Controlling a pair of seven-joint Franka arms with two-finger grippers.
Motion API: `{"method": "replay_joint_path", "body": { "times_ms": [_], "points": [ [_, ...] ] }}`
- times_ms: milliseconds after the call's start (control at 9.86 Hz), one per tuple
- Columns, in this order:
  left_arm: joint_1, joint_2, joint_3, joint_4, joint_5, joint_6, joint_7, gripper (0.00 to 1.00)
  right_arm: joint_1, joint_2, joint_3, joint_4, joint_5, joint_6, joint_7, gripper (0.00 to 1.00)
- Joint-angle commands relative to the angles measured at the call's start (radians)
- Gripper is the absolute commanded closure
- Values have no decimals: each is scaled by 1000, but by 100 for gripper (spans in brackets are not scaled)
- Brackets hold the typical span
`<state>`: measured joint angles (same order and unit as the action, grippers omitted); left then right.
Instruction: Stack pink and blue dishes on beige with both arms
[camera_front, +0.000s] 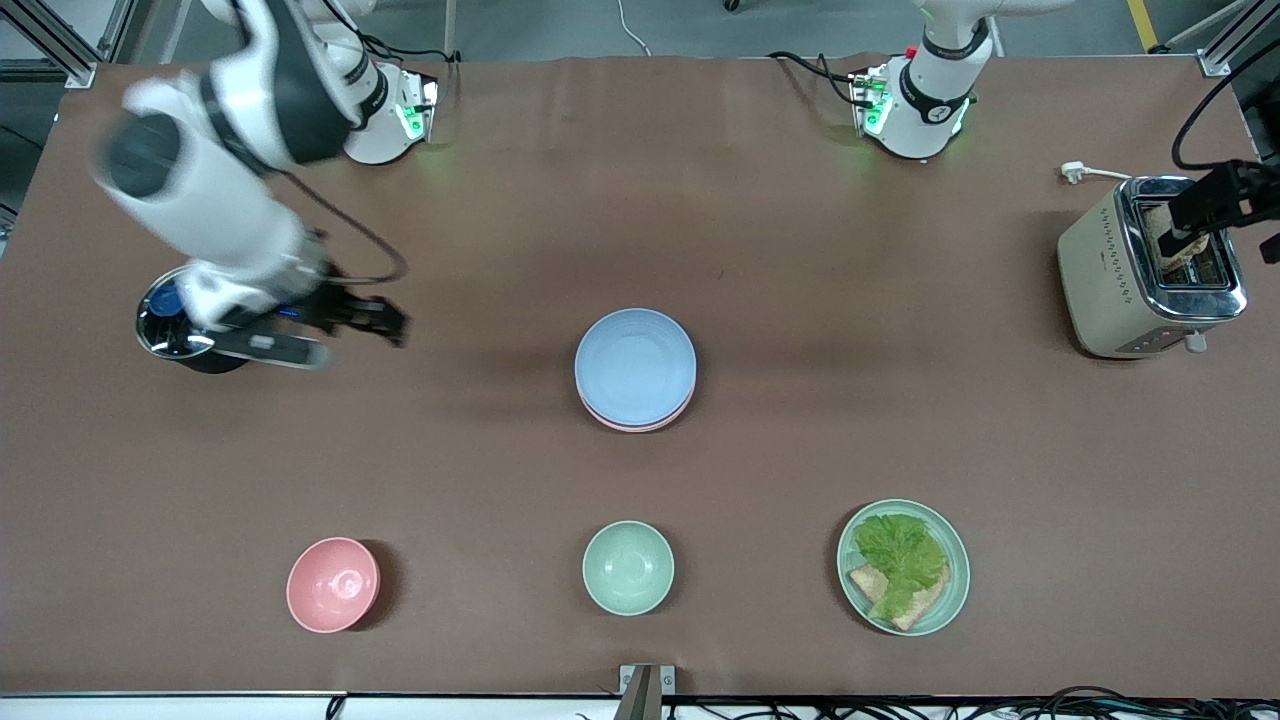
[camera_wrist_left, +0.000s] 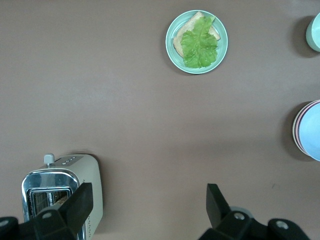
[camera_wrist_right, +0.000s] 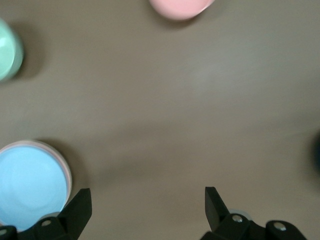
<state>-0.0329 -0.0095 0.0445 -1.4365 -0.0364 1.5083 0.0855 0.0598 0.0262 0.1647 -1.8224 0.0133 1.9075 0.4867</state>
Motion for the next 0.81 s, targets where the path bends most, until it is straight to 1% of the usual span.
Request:
{"method": "replay_joint_path", "body": {
  "times_ms": [0, 101, 203, 304, 406, 710],
  "points": [
    [-16, -46, 12, -77, -17, -10, -45, 0, 2, 3, -135, 173, -27, -161, -46, 0],
    [-21, -61, 12, -90, -17, -10, -55, 0, -11, 3, -192, 263, -23, -262, -157, 0],
    [-19, -60, 11, -90, -10, -8, -56, 0, -21, 4, -232, 328, -12, -362, -263, 0],
    [-13, -55, 5, -84, -5, -10, -58, 0, -24, 0, -250, 357, -7, -442, -308, 0],
    [-10, -50, 5, -76, -5, -10, -72, 0, -46, -24, -249, 357, 11, -459, -324, 0],
    [-10, -49, 6, -73, 3, -35, -85, 0, -54, -25, -249, 357, 20, -461, -349, 0]
  ]
}}
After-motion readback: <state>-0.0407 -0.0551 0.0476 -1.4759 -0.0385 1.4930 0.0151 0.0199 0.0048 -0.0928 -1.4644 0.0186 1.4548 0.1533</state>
